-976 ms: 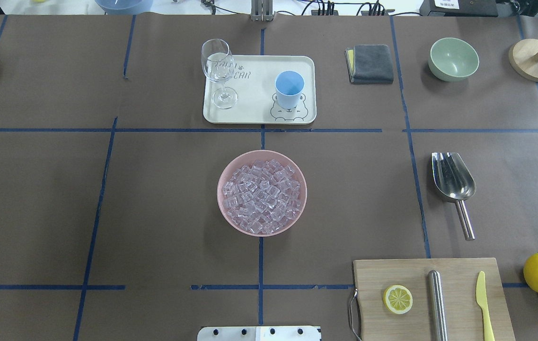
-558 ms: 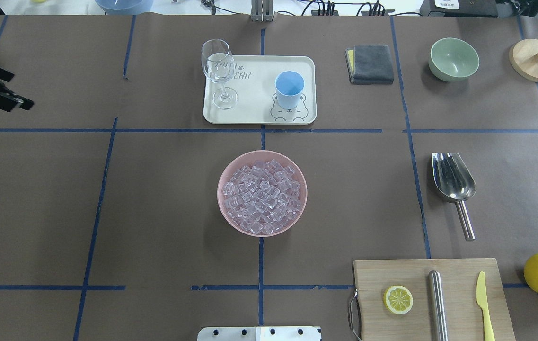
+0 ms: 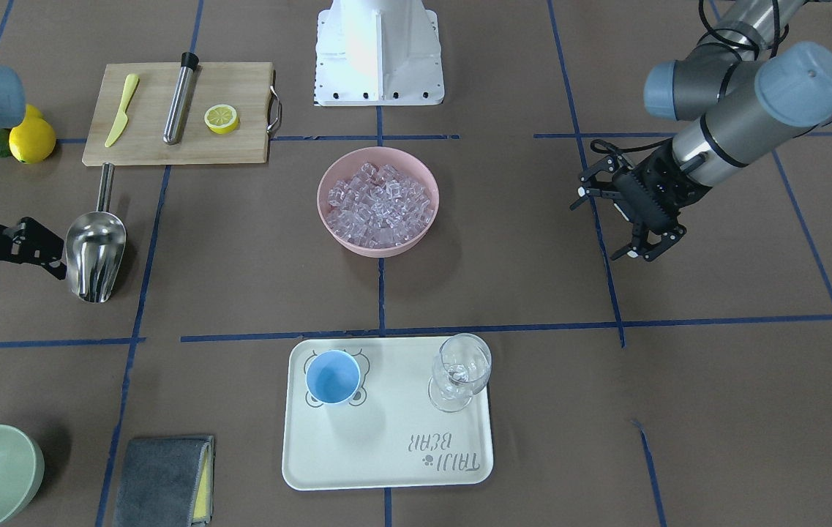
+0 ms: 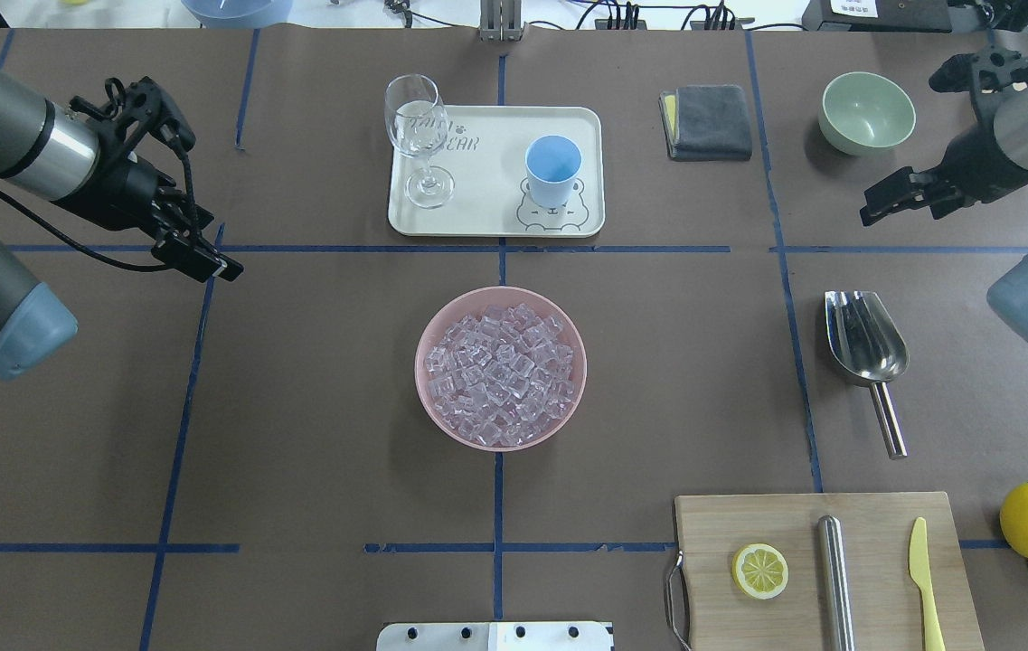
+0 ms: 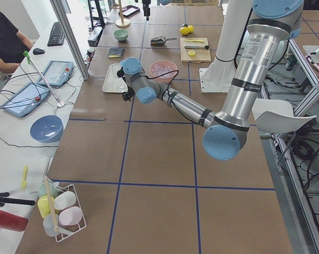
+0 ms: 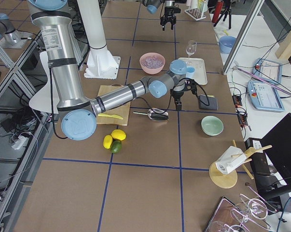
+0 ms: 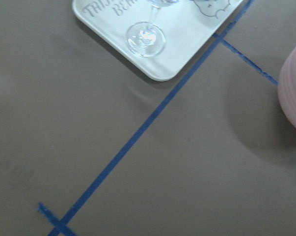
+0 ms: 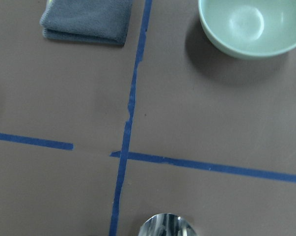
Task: Put ice in cup with scoop
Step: 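Move the right gripper down onto the metal scoop handle while the left arm advances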
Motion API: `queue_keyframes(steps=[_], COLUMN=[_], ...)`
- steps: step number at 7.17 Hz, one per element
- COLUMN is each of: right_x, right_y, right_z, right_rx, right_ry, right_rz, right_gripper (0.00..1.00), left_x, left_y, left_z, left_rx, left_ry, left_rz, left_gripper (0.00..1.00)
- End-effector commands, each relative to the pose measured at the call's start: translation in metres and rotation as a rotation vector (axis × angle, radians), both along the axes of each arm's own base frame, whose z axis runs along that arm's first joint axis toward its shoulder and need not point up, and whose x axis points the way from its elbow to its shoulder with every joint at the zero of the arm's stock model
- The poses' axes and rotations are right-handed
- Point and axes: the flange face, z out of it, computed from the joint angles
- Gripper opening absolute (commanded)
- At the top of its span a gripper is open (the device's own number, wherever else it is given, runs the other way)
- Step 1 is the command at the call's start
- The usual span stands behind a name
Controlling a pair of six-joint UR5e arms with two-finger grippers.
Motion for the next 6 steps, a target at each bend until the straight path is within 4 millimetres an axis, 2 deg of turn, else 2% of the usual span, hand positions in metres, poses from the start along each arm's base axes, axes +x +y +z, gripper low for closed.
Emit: queue_keyframes(steps=[1,2,3,4,6], right_x=[-0.002,-0.021,-0.042,-0.063,-0.076], right_y=[0.087,0.106,0.121,0.142,0.168], right_z=[0.026,0.027,0.031,0.045,0.065], right_rx=[-0.104,-0.169,-0.211,-0.193,-0.210], right_ry=[-0.044,-0.045,-0.020,0.038,0.083], right_rz=[0.066,0.067,0.087,0.066,0.012], right_gripper=[1.00,1.00,1.00,1.00,1.00], left_x=[0.011,0.019,0.033,0.033,0.034], left_y=[0.006,0.005,0.011,0.012,0.011], left_z=[-0.008,-0.022,-0.027,-0.027,-0.026], left_rx=[0.017,0.042,0.044,0.045,0.044], left_ry=[0.014,0.027,0.032,0.032,0.030], left_rz=[0.019,0.028,0.049,0.051,0.050], left_gripper=[1.00,1.00,1.00,1.00,1.00])
